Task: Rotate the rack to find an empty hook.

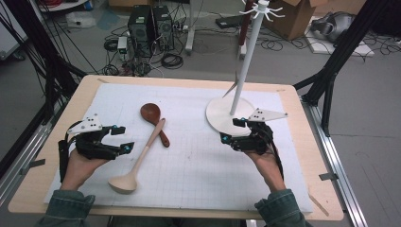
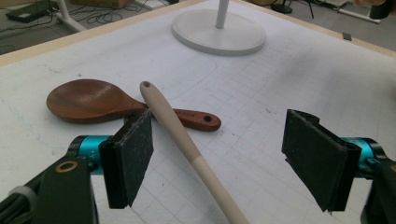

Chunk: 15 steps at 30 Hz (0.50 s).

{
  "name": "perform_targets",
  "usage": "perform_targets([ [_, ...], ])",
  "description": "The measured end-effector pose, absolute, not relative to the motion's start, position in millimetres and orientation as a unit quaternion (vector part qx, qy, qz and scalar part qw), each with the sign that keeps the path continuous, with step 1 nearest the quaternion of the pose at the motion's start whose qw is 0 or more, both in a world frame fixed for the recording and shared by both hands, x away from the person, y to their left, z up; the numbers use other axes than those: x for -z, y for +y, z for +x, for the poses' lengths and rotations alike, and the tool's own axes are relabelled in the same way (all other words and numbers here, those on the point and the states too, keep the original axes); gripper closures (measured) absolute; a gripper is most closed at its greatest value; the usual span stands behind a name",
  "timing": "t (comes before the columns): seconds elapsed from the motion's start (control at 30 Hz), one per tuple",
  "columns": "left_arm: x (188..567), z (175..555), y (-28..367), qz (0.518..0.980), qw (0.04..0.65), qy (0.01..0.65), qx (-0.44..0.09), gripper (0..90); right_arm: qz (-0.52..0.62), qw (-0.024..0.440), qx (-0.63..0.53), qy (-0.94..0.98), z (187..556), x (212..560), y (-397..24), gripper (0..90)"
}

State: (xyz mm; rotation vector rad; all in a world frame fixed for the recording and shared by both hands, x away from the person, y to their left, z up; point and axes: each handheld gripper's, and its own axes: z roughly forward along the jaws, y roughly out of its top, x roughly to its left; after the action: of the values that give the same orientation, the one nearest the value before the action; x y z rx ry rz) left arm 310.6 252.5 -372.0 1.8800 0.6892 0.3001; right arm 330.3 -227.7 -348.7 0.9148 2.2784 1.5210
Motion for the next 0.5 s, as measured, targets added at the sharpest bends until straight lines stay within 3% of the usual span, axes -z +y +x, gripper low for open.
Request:
perform_targets([
  [0.5,376.1,311.9,253.1,0.79,0.525,0.291,-0.123,28.9,0.318,0.131,-0.52,0.782,318.9,364.9,-234.4,20.4],
])
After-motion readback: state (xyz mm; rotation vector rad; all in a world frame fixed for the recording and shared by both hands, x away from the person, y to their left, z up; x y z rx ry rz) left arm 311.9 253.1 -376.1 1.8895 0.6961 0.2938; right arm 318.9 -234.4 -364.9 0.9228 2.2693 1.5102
